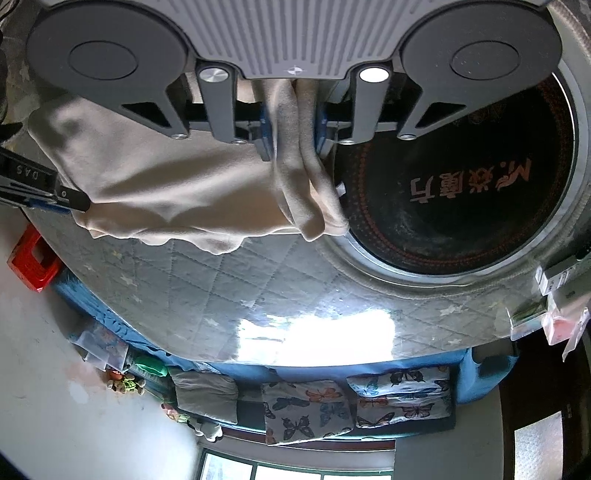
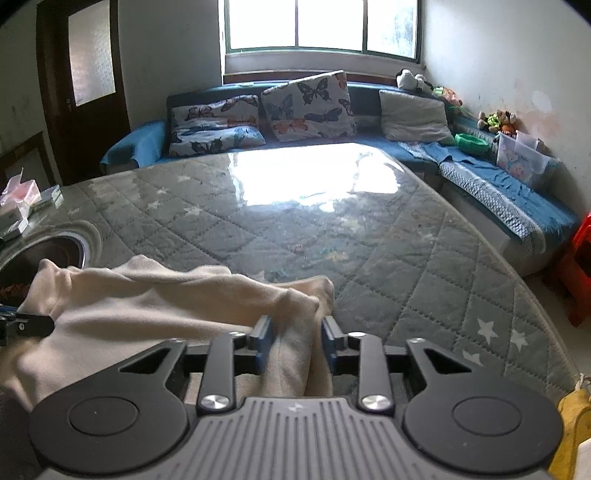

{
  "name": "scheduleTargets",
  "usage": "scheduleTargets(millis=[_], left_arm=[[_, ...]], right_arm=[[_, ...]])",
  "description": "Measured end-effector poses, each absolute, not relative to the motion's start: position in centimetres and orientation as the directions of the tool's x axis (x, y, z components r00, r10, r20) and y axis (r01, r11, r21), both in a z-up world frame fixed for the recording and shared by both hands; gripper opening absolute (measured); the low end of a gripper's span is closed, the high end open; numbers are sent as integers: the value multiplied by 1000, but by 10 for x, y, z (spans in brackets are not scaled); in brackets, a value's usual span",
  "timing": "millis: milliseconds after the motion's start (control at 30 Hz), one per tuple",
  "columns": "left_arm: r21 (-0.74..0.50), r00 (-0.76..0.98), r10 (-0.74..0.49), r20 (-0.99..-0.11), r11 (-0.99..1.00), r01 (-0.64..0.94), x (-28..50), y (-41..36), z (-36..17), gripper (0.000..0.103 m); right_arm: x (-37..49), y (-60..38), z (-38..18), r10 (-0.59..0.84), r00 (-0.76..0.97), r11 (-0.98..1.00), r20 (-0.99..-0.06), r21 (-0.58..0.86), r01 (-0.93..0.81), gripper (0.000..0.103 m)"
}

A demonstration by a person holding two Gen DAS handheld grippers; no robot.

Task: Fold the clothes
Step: 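Lower the folded edge onto the bundle and open both grippers, then press and smooth the folded sweatshirt with both grippers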

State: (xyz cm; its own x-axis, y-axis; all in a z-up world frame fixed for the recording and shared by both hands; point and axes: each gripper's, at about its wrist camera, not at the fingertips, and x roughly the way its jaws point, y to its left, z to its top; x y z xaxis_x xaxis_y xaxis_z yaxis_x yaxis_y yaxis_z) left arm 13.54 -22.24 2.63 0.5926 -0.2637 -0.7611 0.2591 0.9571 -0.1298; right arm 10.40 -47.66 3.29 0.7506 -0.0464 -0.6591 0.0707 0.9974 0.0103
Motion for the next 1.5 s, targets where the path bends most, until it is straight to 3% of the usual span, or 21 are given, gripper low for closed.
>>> scheduleTargets(millis=[100,267,333,800,967,1267,1500], left_arm=[[-126,597,-256,-760,960,251,135,-219,29,40],[-125,608,-239,-757,967,224,138,-215,33,43],[-125,612,-235,-755,968,218,140,-214,34,45],[-127,606,-225,-763,971,202,142,-206,28,48],[-135,615,-241,-751,967,214,129,-203,35,50],[-159,611,-283,-740,955,251,109,-202,41,50],[-144,591,-277,-757,954,263,104,-205,31,50]], right_arm=[[104,-476,40,-35,765,998,-643,20,62,50],[107,-470,40,-5,768,999,-641,32,33,52],[110,-468,37,7,762,999,-647,40,24,59],[112,-468,30,82,757,991,-648,131,5,65],[94,-479,34,76,768,983,-636,179,51,74],[69,-505,28,88,764,950,-639,284,128,75],[61,-509,18,79,749,946,-657,287,152,75]])
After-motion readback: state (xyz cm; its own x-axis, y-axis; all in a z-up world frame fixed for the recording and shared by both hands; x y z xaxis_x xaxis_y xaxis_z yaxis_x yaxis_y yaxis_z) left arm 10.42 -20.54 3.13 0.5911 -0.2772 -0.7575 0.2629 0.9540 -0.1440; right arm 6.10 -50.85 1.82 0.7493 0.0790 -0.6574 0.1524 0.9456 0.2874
